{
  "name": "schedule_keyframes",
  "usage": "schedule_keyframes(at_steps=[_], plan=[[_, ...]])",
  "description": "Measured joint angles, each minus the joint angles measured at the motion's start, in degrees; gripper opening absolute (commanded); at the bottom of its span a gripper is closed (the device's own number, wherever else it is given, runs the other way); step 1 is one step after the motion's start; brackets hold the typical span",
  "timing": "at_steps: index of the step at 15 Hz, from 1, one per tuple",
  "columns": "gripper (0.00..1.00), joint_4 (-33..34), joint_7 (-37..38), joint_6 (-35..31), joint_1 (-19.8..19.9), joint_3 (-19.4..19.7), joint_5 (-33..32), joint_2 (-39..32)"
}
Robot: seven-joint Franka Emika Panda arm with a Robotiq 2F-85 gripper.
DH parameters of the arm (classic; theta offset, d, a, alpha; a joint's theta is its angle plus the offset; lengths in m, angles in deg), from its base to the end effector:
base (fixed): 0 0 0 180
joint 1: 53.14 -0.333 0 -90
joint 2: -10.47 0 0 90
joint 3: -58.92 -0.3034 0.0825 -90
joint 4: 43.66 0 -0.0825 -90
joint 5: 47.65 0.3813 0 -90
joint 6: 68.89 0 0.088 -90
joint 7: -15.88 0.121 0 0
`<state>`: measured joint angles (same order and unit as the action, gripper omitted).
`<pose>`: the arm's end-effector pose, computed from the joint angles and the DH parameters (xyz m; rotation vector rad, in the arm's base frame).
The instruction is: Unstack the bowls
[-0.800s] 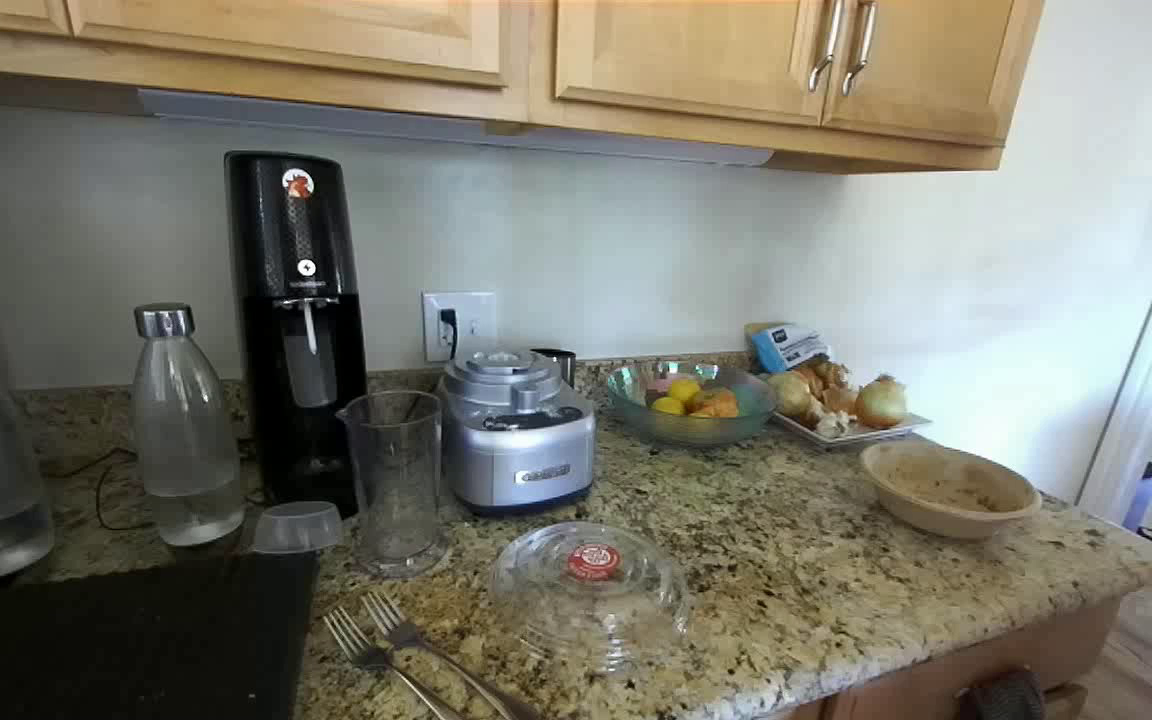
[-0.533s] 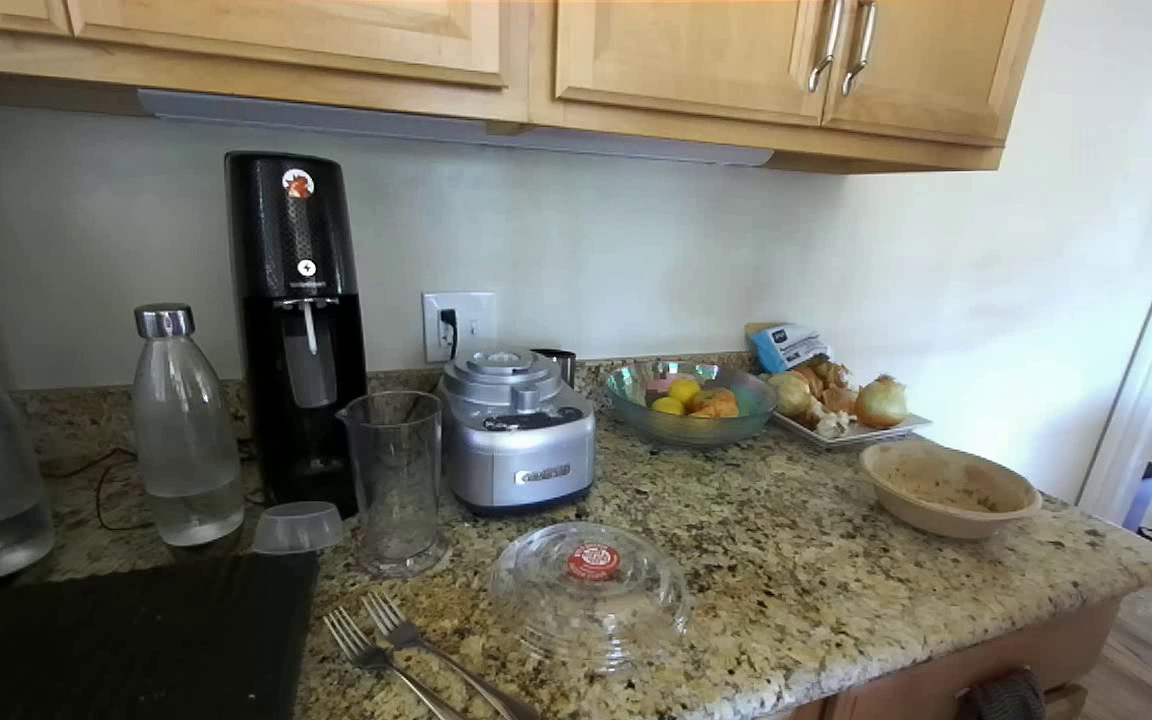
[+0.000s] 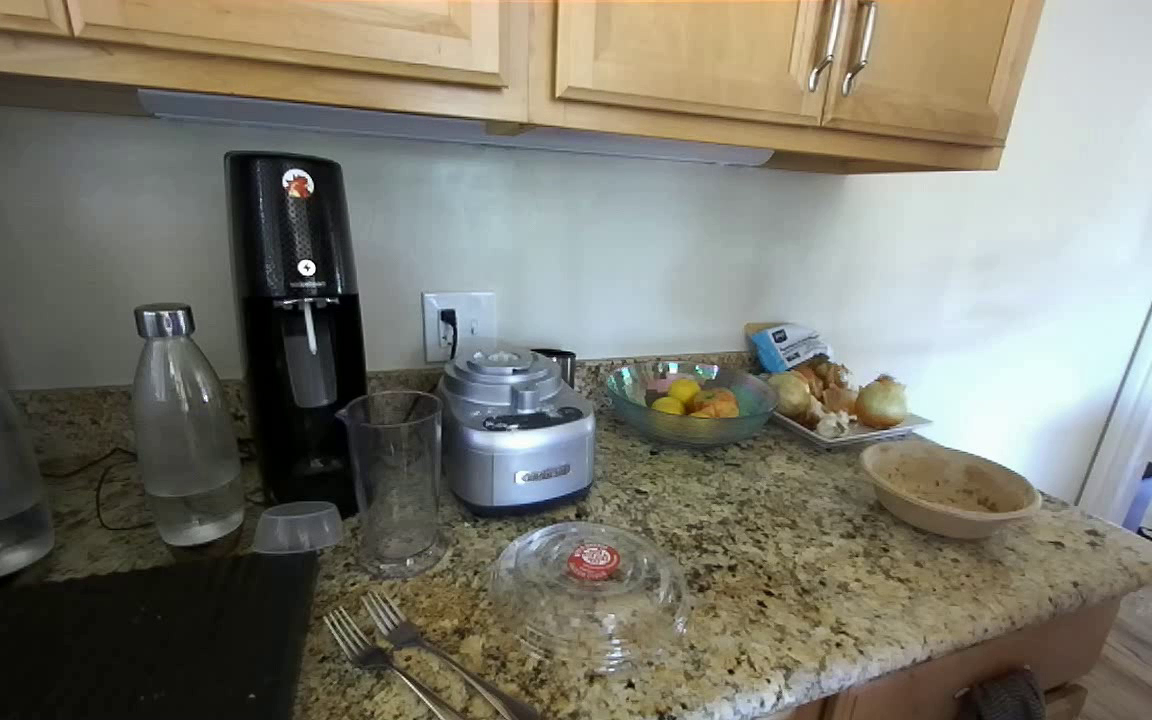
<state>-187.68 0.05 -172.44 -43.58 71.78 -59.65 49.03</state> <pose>0.3173 -0.1554 0.4692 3.0926 -0.0163 -0.0912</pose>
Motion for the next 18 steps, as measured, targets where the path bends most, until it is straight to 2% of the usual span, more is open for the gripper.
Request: schedule_keyframes(at_steps=[5, 11, 15, 18], plan=[[1.00, -1.66, 4.58, -5.33, 0.01, 0.01, 2.37, -3.93], [1.00, -5.89, 11.95, -16.77, 0.23, -0.02, 7.31, -9.67], [1.00, -7.32, 14.06, -22.89, 0.36, -0.02, 9.32, -14.24], [1.00, -7.07, 14.10, -24.38, 0.36, -0.24, 9.09, -16.62]])
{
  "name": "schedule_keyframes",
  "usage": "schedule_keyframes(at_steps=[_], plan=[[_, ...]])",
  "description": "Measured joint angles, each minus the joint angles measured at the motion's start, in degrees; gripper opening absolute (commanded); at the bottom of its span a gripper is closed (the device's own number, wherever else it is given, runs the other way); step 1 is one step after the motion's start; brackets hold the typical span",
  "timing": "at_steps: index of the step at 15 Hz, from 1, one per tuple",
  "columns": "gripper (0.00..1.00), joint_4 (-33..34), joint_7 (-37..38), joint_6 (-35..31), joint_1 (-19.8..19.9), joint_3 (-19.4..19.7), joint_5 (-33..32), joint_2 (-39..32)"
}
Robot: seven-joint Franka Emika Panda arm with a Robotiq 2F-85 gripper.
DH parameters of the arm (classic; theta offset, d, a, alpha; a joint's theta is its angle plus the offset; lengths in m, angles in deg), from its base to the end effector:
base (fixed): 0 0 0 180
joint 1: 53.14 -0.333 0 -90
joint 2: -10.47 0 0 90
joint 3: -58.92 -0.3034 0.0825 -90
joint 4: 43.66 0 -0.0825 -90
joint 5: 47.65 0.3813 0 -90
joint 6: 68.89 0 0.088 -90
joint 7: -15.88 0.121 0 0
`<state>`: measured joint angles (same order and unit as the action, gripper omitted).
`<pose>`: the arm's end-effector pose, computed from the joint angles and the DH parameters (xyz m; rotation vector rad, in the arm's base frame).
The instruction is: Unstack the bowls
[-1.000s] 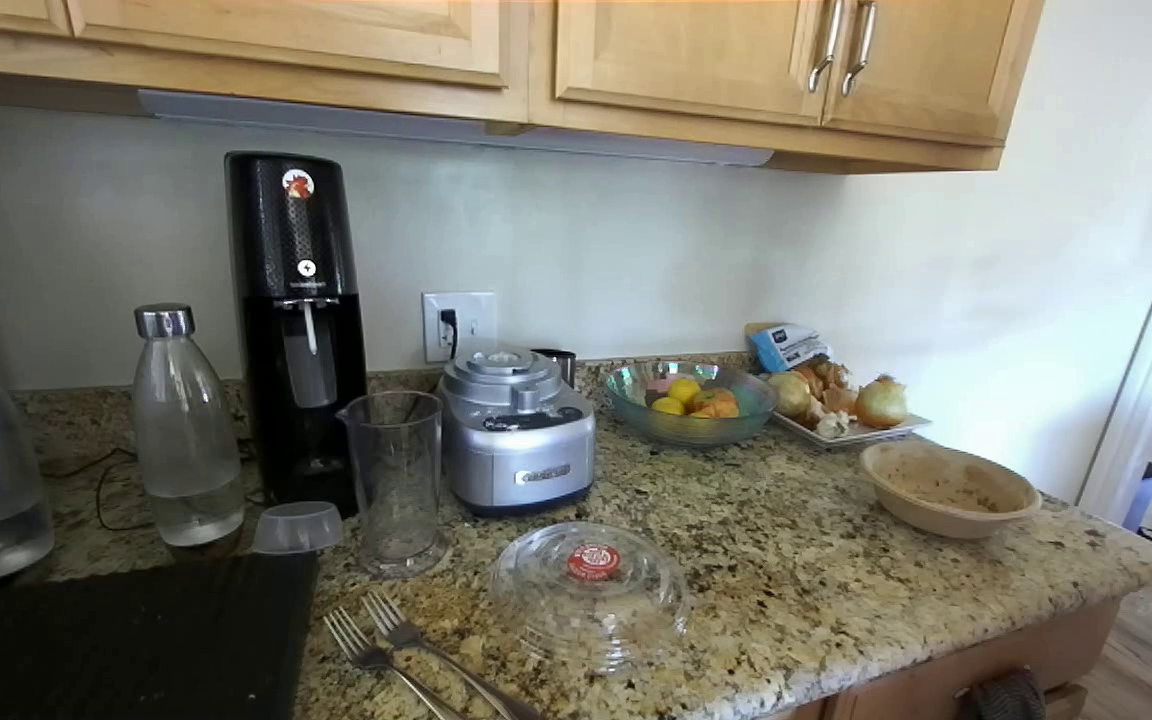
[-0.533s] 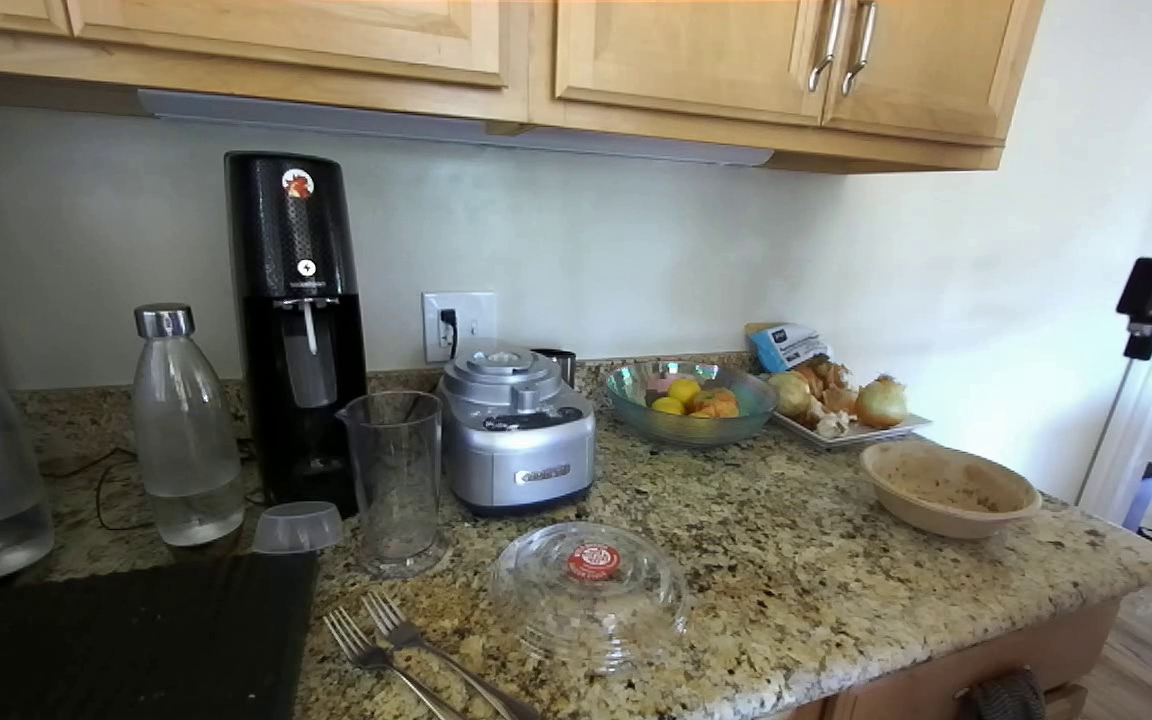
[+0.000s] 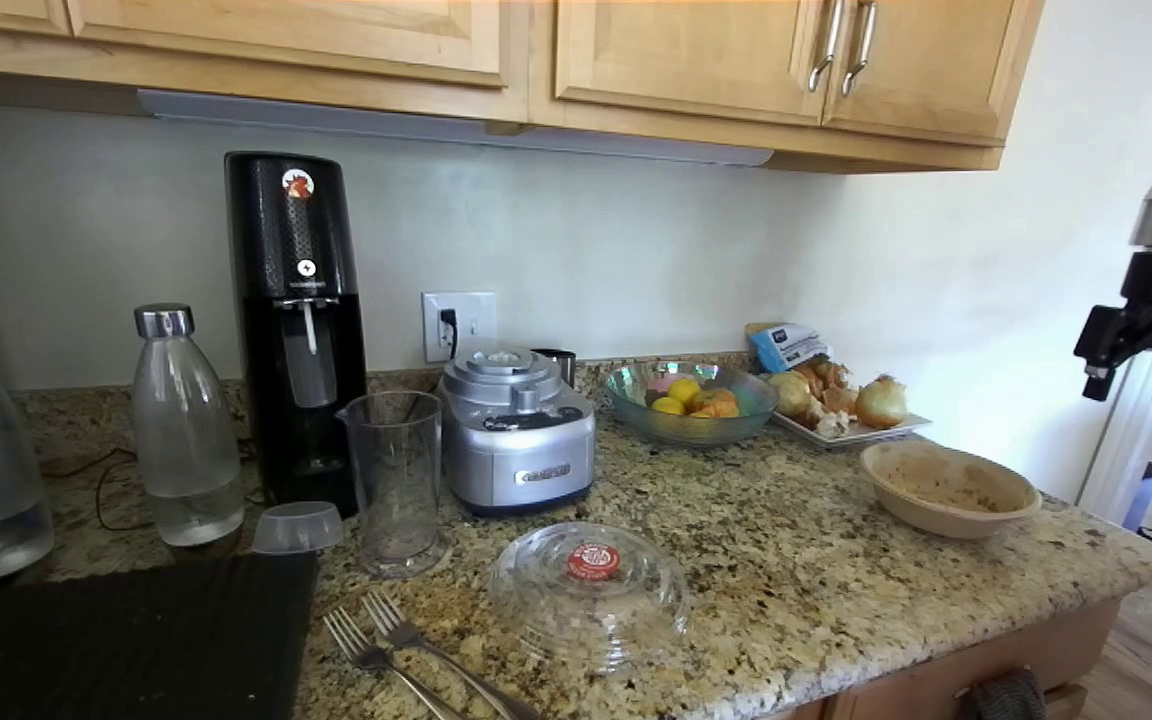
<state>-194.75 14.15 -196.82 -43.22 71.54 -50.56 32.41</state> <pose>0.3674 -0.1489 0.3422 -3.0562 0.4849 0.0298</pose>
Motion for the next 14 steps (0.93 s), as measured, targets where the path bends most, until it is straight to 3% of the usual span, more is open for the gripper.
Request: schedule_keyframes(at_steps=[7, 14], plan=[[1.00, 0.32, 0.01, 0.00, -0.01, -0.24, 0.69, -0.33], [1.00, 0.36, 0.78, -3.27, -0.20, -0.23, 13.27, -9.25]])
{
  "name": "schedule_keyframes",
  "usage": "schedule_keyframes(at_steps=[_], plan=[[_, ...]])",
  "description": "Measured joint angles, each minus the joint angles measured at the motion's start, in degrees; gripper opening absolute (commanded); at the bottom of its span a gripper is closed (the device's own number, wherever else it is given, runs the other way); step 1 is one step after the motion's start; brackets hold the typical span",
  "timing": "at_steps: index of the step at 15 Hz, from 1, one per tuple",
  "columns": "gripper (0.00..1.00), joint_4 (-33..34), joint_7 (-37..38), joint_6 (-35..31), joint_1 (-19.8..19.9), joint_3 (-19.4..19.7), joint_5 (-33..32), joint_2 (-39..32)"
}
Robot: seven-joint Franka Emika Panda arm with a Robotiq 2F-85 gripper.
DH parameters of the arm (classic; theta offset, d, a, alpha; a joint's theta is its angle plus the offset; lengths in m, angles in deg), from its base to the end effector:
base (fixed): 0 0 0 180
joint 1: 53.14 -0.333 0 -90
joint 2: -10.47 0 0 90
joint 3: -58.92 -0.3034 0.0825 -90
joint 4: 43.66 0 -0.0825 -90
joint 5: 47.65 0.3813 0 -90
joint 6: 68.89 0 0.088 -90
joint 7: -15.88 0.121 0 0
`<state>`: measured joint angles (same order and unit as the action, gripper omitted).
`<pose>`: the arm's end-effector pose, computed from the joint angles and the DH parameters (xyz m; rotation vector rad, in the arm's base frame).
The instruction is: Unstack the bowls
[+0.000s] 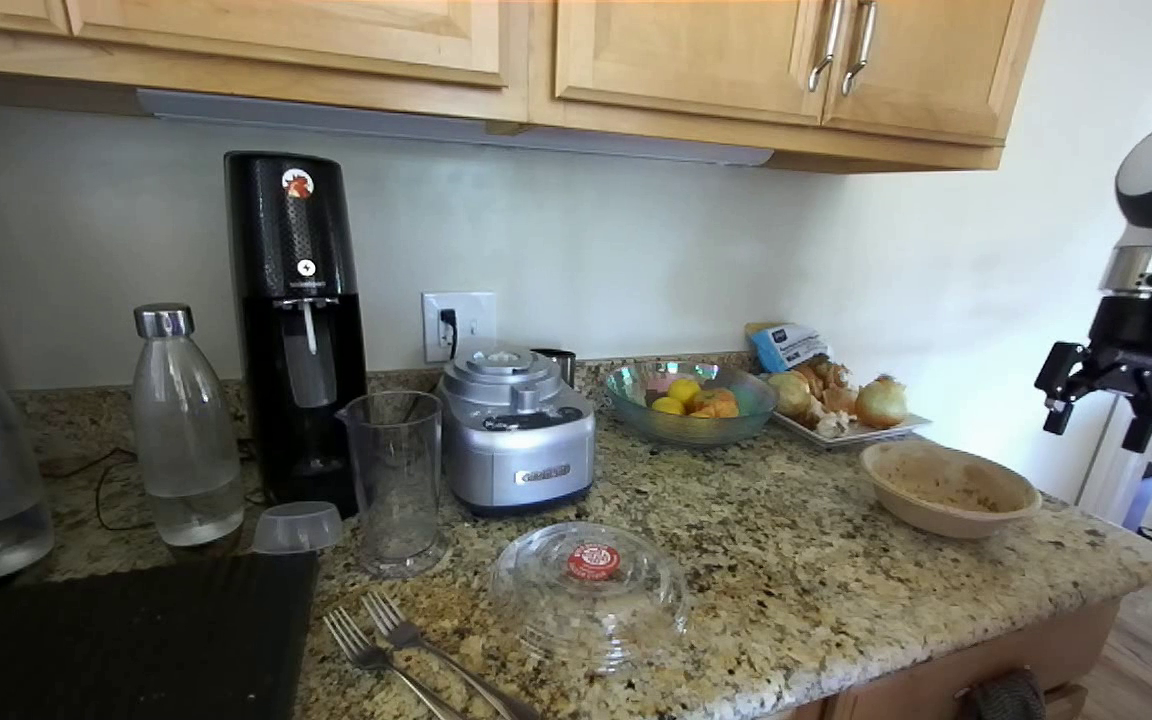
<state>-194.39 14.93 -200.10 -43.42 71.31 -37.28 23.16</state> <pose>0.3774 -0.1423 0.2868 -2.8540 0.7126 0.1324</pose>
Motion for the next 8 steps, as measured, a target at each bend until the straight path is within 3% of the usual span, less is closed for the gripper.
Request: schedule_keyframes(at_steps=[8], plan=[[1.00, 2.32, -5.18, -1.19, -0.09, 0.01, 17.57, -7.44]])
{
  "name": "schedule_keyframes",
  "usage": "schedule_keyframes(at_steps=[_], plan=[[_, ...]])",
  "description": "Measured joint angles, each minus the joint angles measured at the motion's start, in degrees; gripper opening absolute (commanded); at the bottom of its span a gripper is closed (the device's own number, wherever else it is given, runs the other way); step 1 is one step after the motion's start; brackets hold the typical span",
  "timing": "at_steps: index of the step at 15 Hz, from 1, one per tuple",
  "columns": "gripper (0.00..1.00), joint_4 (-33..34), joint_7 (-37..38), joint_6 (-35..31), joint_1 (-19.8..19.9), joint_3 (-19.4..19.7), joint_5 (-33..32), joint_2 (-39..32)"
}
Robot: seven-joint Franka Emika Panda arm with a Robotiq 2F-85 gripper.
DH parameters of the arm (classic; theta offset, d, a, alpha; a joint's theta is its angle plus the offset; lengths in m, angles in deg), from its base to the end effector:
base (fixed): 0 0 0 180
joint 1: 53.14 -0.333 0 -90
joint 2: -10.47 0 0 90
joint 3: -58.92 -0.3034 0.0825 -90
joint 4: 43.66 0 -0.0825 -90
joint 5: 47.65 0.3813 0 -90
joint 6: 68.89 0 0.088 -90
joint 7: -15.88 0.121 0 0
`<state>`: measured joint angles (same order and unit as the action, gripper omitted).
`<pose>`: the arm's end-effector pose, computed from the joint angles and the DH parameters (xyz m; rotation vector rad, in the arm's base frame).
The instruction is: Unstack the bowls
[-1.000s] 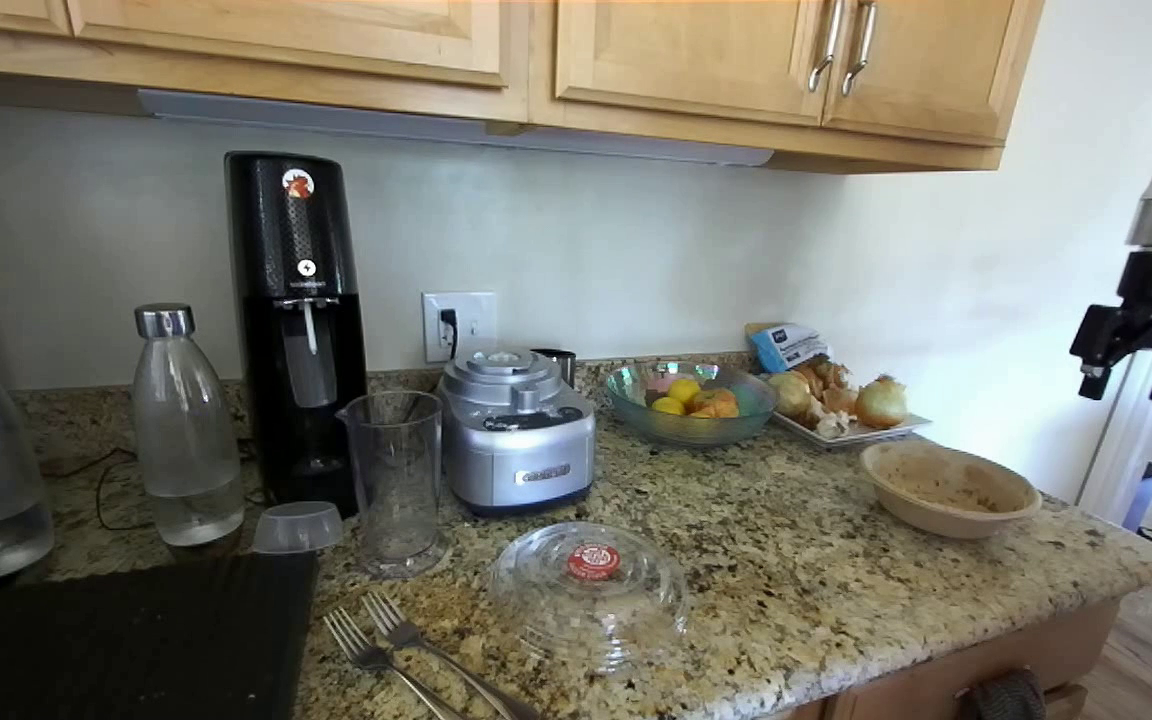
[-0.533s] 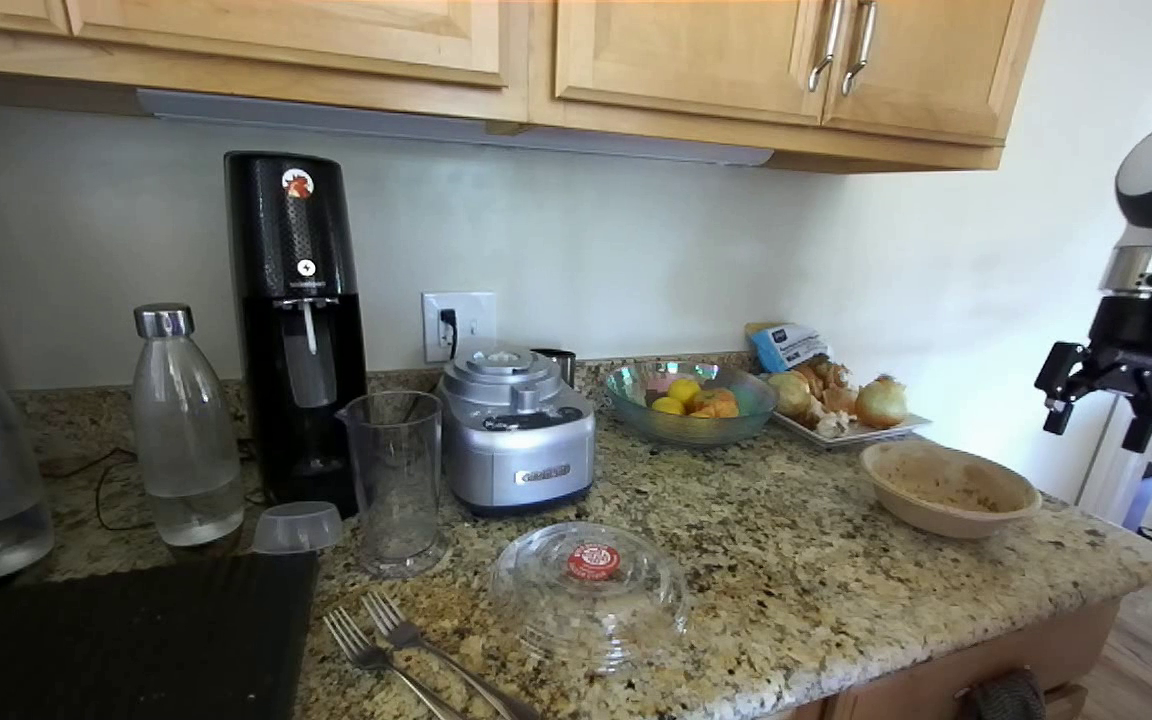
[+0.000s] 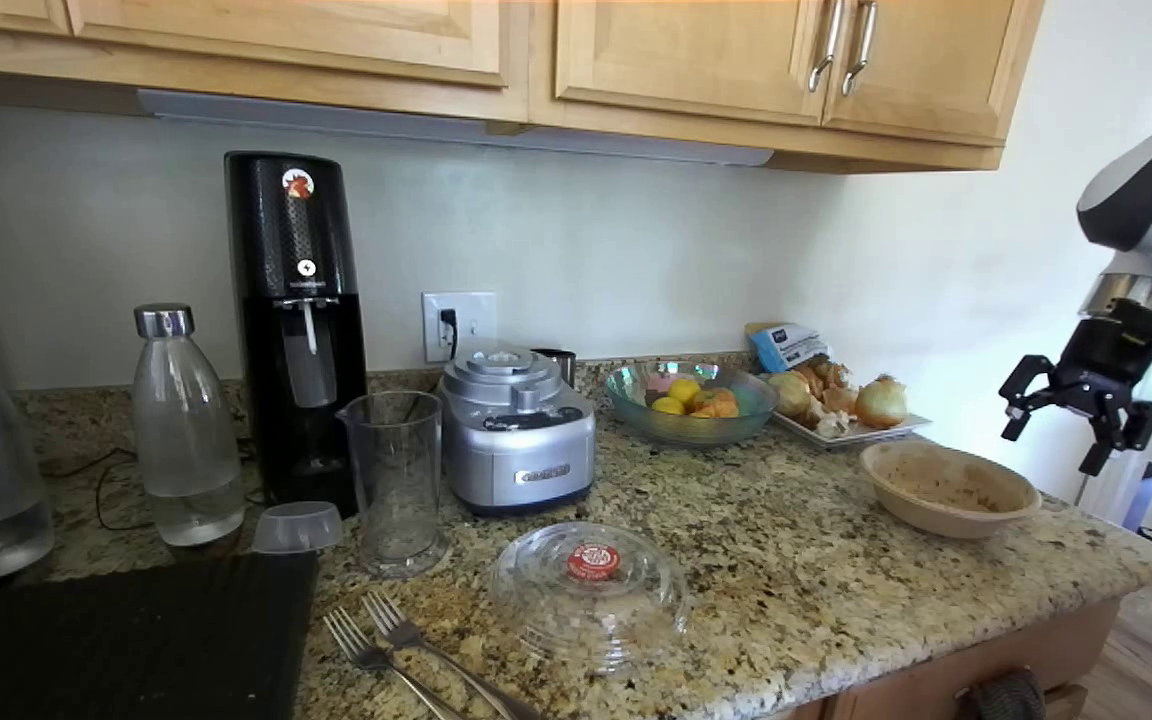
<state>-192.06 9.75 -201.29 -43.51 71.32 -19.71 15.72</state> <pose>0.3912 -0.1411 0.2532 -2.6168 0.8697 0.1384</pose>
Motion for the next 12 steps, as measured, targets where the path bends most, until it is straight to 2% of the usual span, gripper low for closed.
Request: schedule_keyframes(at_steps=[3, 12], plan=[[1.00, 1.23, -1.27, -0.03, 0.03, 0.00, 2.21, -1.91], [1.00, 1.79, -1.27, 0.02, 0.10, -0.08, 2.12, -3.40]])
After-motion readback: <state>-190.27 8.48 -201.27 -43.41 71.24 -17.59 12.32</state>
